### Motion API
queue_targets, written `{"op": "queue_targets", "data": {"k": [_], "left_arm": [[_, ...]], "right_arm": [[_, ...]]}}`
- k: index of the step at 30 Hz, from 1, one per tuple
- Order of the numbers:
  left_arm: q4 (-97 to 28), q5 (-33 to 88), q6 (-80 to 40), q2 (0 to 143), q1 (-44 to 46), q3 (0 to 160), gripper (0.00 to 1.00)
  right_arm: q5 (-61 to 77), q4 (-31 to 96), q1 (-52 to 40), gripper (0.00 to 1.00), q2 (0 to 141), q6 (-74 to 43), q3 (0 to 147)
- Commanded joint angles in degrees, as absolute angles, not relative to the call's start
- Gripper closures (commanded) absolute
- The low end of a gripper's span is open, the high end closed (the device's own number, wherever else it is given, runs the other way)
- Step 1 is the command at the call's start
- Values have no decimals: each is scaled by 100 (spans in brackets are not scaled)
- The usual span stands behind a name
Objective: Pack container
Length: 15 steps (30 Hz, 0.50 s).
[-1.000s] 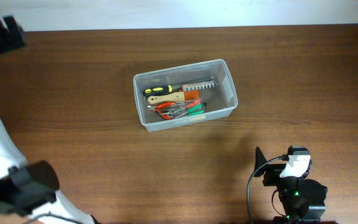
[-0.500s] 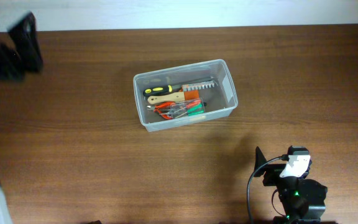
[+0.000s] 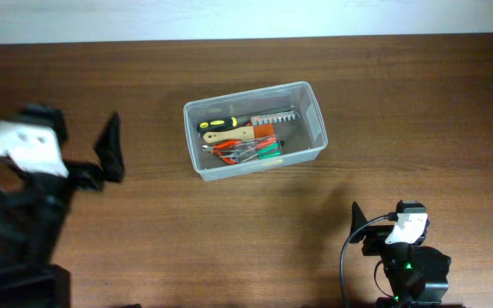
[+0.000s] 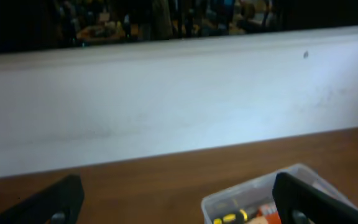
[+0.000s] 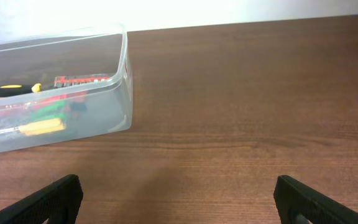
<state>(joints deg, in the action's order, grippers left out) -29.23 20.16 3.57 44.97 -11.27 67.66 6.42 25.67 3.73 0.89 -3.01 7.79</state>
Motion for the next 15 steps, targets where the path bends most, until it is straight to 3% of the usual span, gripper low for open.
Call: {"op": "queue_targets", "data": {"k": [1, 15], "left_arm": [[-2578, 2053, 346, 3881, -1061, 5763, 1], [-1216, 1966, 346, 1564, -888, 1892, 1]], "right_arm": [[690, 2569, 429, 1, 19, -346, 742], [690, 2569, 429, 1, 19, -346, 742]]}}
